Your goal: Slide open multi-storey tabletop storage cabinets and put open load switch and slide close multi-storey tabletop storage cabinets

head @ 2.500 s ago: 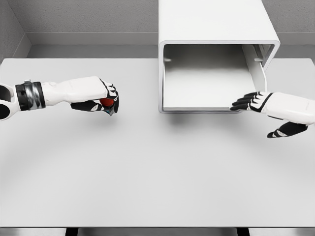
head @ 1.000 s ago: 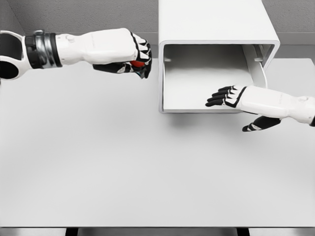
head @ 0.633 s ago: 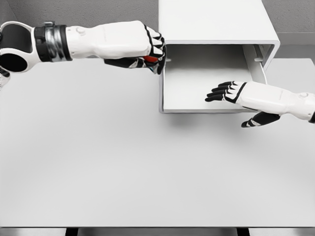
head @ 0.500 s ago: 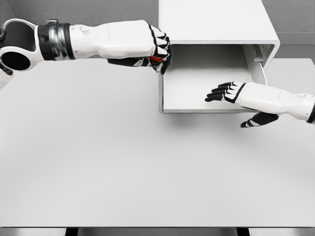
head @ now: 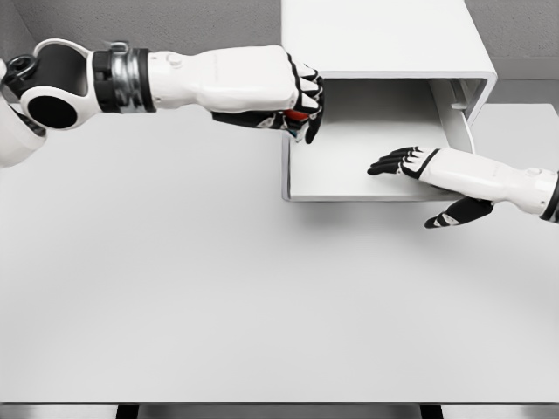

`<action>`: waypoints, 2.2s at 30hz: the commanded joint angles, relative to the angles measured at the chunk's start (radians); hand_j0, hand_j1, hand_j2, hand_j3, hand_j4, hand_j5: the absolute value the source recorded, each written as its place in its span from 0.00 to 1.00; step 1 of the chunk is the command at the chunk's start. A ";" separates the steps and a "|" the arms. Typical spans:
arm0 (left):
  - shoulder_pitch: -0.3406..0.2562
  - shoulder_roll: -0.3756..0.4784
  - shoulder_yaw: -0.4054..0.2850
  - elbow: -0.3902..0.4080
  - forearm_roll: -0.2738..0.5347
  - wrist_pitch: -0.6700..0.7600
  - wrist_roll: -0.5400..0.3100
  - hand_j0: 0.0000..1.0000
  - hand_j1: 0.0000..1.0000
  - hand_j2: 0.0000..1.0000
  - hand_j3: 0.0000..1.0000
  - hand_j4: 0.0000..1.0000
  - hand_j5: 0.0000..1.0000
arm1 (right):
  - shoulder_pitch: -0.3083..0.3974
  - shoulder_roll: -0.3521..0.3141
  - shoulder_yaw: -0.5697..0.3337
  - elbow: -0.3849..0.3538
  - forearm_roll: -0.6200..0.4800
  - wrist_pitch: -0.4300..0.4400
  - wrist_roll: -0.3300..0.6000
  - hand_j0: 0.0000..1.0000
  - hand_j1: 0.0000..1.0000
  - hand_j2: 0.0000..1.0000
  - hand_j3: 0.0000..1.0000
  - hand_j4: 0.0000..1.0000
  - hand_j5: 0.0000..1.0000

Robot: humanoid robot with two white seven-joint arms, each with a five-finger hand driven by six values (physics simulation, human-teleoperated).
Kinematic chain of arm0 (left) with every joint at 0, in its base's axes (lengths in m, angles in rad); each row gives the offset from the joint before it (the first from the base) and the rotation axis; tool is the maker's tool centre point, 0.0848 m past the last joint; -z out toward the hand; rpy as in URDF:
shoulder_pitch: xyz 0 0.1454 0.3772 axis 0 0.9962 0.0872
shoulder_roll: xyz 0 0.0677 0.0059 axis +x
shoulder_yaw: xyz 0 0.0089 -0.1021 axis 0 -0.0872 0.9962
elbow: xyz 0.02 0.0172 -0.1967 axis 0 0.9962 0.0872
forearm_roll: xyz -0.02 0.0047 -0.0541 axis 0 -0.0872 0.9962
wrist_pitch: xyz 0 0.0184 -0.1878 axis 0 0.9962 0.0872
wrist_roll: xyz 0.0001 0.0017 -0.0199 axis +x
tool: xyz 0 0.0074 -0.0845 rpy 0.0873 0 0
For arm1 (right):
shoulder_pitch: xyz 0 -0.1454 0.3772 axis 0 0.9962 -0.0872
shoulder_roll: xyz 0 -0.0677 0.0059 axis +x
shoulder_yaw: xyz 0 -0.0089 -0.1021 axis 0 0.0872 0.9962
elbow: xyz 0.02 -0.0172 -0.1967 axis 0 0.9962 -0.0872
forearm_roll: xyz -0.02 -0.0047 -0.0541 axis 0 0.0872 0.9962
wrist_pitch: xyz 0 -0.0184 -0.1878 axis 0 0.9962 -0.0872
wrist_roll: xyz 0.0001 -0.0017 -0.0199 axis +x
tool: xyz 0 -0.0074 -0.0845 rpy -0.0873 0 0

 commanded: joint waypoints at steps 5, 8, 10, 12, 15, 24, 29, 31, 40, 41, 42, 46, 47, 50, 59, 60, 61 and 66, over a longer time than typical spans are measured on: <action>-0.005 -0.006 0.001 -0.001 0.005 0.003 0.002 0.39 0.39 0.39 0.39 0.39 0.39 | 0.014 -0.008 0.003 0.009 0.094 -0.016 0.000 1.00 1.00 1.00 1.00 1.00 1.00; -0.005 -0.021 0.000 -0.001 0.002 0.003 0.002 0.39 0.39 0.39 0.39 0.39 0.39 | 0.021 -0.017 0.003 0.007 0.094 -0.016 0.000 1.00 1.00 1.00 1.00 1.00 1.00; -0.005 -0.032 0.000 -0.001 -0.003 0.003 0.002 0.39 0.39 0.39 0.39 0.39 0.39 | 0.025 -0.019 0.003 -0.002 0.094 -0.016 -0.002 1.00 1.00 1.00 1.00 1.00 1.00; -0.005 -0.041 0.000 0.000 -0.004 0.003 0.002 0.39 0.39 0.39 0.39 0.39 0.39 | 0.025 -0.041 0.000 -0.026 0.091 -0.016 -0.002 1.00 1.00 1.00 1.00 1.00 1.00; -0.005 -0.052 -0.002 0.002 -0.008 0.003 0.002 0.39 0.39 0.39 0.39 0.39 0.39 | 0.025 -0.062 -0.034 -0.039 0.091 -0.016 0.000 1.00 1.00 1.00 1.00 1.00 1.00; -0.037 -0.081 -0.051 0.016 -0.009 0.003 0.002 0.39 0.39 0.39 0.39 0.39 0.39 | 0.018 -0.062 -0.075 -0.045 0.085 -0.016 -0.002 1.00 1.00 1.00 1.00 1.00 1.00; -0.046 -0.102 -0.053 0.028 -0.015 0.003 0.001 0.39 0.39 0.39 0.39 0.39 0.39 | 0.020 -0.062 -0.072 -0.063 0.084 -0.016 -0.002 1.00 1.00 1.00 1.00 1.00 1.00; -0.046 -0.105 -0.053 0.030 -0.017 0.003 0.001 0.39 0.39 0.39 0.39 0.39 0.39 | 0.020 -0.065 -0.069 -0.071 0.082 -0.016 -0.002 1.00 1.00 1.00 1.00 1.00 1.00; -0.077 -0.121 -0.099 0.054 -0.037 0.003 0.001 0.39 0.39 0.39 0.39 0.39 0.39 | 0.020 -0.076 -0.072 -0.071 0.079 -0.016 -0.004 1.00 1.00 1.00 1.00 1.00 1.00; -0.078 -0.122 -0.099 0.057 -0.038 0.003 0.001 0.39 0.39 0.39 0.39 0.39 0.39 | 0.020 -0.076 -0.072 -0.072 0.079 -0.016 -0.004 1.00 1.00 1.00 1.00 1.00 1.00; -0.080 -0.131 -0.099 0.065 -0.038 0.003 0.001 0.39 0.39 0.39 0.39 0.39 0.39 | 0.020 -0.077 -0.072 -0.076 0.078 -0.016 -0.004 1.00 1.00 1.00 1.00 1.00 1.00; -0.115 -0.165 -0.132 0.088 -0.038 0.003 0.001 0.39 0.39 0.39 0.39 0.39 0.39 | 0.021 -0.091 -0.074 -0.080 0.076 -0.016 -0.005 1.00 1.00 1.00 1.00 1.00 1.00; -0.117 -0.173 -0.132 0.091 -0.038 0.003 0.001 0.39 0.39 0.39 0.39 0.39 0.39 | 0.021 -0.091 -0.074 -0.083 0.065 -0.016 -0.005 1.00 1.00 1.00 1.00 1.00 1.00; -0.140 -0.200 -0.180 0.132 -0.040 0.003 0.001 0.39 0.39 0.39 0.39 0.39 0.39 | 0.023 -0.102 -0.074 -0.083 0.064 -0.016 -0.007 1.00 1.00 1.00 1.00 1.00 1.00; -0.170 -0.236 -0.208 0.197 -0.038 0.003 0.001 0.39 0.39 0.39 0.39 0.39 0.39 | 0.021 -0.103 -0.072 -0.085 0.062 -0.016 -0.008 1.00 1.00 1.00 1.00 1.00 1.00; -0.172 -0.245 -0.208 0.206 -0.038 0.003 0.001 0.39 0.39 0.39 0.39 0.39 0.39 | 0.021 -0.103 -0.072 -0.085 0.062 -0.016 -0.008 1.00 1.00 1.00 1.00 1.00 1.00; -0.172 -0.253 -0.209 0.217 -0.038 0.003 0.001 0.39 0.39 0.39 0.39 0.39 0.39 | 0.021 -0.103 -0.072 -0.086 0.062 -0.016 -0.008 1.00 1.00 1.00 1.00 1.00 1.00; -0.178 -0.289 -0.209 0.249 -0.038 0.003 0.001 0.39 0.39 0.39 0.39 0.39 0.39 | 0.021 -0.103 -0.072 -0.086 0.061 -0.016 -0.008 1.00 1.00 1.00 1.00 1.00 1.00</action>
